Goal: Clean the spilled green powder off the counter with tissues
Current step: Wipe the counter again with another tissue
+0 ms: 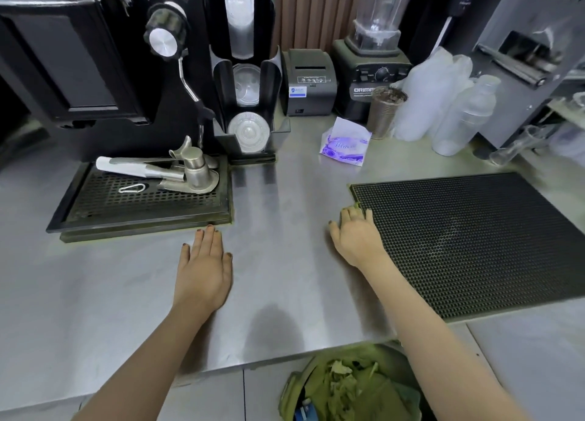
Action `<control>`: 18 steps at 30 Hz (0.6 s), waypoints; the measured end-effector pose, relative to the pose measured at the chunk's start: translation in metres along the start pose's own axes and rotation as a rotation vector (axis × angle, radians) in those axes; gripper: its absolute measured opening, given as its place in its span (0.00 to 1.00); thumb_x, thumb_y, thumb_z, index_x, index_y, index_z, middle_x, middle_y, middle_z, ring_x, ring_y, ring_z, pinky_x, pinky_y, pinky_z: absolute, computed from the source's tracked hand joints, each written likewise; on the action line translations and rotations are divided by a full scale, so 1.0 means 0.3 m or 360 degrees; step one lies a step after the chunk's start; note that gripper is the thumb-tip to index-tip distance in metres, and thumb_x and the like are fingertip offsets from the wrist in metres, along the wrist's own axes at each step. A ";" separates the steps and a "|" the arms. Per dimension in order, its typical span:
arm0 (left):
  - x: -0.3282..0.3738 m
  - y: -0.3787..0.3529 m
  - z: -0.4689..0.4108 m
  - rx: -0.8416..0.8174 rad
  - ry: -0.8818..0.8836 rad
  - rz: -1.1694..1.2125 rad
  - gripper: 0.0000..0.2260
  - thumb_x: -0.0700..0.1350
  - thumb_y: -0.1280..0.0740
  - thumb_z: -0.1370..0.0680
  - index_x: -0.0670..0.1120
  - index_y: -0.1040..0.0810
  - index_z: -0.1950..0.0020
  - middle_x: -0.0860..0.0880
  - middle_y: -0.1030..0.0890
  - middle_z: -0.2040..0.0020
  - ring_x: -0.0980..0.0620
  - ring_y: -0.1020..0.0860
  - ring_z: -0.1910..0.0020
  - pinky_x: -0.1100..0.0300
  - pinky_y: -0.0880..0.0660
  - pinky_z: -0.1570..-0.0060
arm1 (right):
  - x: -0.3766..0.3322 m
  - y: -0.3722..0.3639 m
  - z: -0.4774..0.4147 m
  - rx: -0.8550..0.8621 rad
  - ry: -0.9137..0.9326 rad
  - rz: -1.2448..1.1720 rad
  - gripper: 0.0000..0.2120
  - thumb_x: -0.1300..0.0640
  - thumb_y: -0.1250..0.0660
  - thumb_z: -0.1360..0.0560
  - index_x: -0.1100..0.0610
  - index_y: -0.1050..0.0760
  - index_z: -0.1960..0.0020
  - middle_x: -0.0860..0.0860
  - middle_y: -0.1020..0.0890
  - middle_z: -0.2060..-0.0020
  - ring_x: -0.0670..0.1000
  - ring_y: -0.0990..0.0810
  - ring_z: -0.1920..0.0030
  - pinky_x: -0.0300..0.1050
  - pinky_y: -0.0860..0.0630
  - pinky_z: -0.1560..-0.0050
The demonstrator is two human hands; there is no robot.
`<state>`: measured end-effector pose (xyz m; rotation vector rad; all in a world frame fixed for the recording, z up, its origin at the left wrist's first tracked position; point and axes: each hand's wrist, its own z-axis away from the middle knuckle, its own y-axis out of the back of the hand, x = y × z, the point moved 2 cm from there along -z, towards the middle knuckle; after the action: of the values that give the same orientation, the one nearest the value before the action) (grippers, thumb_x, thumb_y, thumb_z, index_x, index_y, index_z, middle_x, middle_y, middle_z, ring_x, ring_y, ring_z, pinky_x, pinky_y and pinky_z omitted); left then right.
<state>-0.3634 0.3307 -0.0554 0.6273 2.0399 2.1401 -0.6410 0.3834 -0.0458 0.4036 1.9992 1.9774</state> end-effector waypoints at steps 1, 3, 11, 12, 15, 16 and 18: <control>0.001 0.002 0.000 -0.0005 -0.0005 -0.0002 0.23 0.49 0.55 0.19 0.43 0.51 0.25 0.48 0.53 0.23 0.51 0.56 0.25 0.51 0.56 0.27 | -0.001 0.001 0.011 -0.0028 0.0027 0.0026 0.34 0.47 0.62 0.28 0.67 0.25 0.48 0.64 0.21 0.50 0.61 0.25 0.44 0.57 0.36 0.39; 0.000 0.006 0.001 -0.0016 -0.0020 -0.0007 0.23 0.49 0.55 0.19 0.42 0.50 0.25 0.47 0.52 0.23 0.50 0.55 0.25 0.51 0.55 0.27 | 0.018 -0.010 0.068 -0.0019 0.0145 0.0068 0.40 0.49 0.71 0.31 0.67 0.28 0.42 0.62 0.25 0.42 0.61 0.31 0.37 0.58 0.41 0.35; 0.015 0.027 0.161 -0.0094 -0.0526 0.0174 0.23 0.50 0.54 0.19 0.42 0.42 0.26 0.46 0.46 0.24 0.48 0.52 0.25 0.55 0.61 0.28 | -0.034 0.030 0.573 0.0157 0.0000 -0.0071 0.29 0.47 0.57 0.26 0.63 0.24 0.43 0.57 0.20 0.44 0.56 0.23 0.40 0.56 0.30 0.38; 0.017 0.027 0.202 -0.0114 -0.0600 0.0157 0.27 0.54 0.59 0.21 0.42 0.43 0.26 0.46 0.46 0.24 0.49 0.52 0.25 0.56 0.62 0.29 | -0.037 0.035 0.583 0.0122 -0.0043 -0.0171 0.31 0.47 0.59 0.26 0.63 0.26 0.41 0.57 0.21 0.41 0.55 0.25 0.38 0.55 0.31 0.36; -0.001 0.028 0.289 -0.0169 -0.0730 0.0144 0.33 0.57 0.65 0.26 0.44 0.44 0.26 0.48 0.48 0.24 0.51 0.53 0.25 0.59 0.63 0.30 | -0.060 0.040 0.572 0.0059 -0.0252 -0.0406 0.26 0.49 0.58 0.25 0.62 0.29 0.42 0.57 0.25 0.40 0.56 0.29 0.37 0.52 0.34 0.38; -0.012 0.030 0.307 -0.0179 -0.0740 0.0152 0.30 0.56 0.63 0.24 0.44 0.45 0.25 0.49 0.49 0.24 0.52 0.54 0.25 0.60 0.63 0.30 | -0.086 0.034 0.573 0.0059 -0.0300 -0.0364 0.20 0.53 0.53 0.23 0.63 0.30 0.43 0.58 0.26 0.40 0.57 0.30 0.37 0.52 0.33 0.39; -0.038 0.033 0.334 -0.0222 -0.0785 0.0134 0.27 0.55 0.60 0.22 0.45 0.47 0.25 0.50 0.50 0.24 0.52 0.55 0.25 0.60 0.63 0.30 | -0.160 0.022 0.595 0.0050 -0.0295 -0.0257 0.13 0.61 0.48 0.23 0.64 0.31 0.42 0.59 0.27 0.39 0.57 0.33 0.34 0.51 0.33 0.38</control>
<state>-0.3138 0.4188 -0.0475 1.1045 1.6132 1.8984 -0.5254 0.5276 -0.0398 0.4031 1.8862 1.7470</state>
